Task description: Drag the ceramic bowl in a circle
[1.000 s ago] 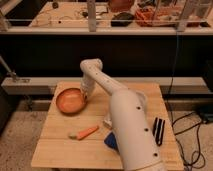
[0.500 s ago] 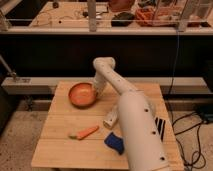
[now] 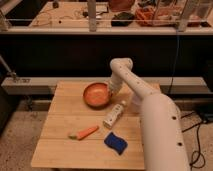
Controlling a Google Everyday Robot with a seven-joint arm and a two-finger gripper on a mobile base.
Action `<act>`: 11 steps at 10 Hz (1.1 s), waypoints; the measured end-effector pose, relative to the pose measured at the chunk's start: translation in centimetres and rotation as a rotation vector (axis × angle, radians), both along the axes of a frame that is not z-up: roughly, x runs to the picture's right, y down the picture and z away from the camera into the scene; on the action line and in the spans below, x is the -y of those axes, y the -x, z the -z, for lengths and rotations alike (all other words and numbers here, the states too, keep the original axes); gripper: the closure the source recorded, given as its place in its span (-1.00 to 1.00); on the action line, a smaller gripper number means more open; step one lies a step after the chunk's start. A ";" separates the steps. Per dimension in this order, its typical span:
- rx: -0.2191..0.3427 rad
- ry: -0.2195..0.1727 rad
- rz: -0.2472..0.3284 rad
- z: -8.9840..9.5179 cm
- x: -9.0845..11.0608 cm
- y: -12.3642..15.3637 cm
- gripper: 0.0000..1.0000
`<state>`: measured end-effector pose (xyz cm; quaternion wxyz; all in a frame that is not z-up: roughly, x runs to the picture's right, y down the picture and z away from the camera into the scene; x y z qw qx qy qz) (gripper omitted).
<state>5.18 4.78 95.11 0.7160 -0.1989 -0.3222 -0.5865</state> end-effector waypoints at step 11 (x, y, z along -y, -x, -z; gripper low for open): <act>0.238 -0.055 0.219 7.7 -7.5 10.9 1.00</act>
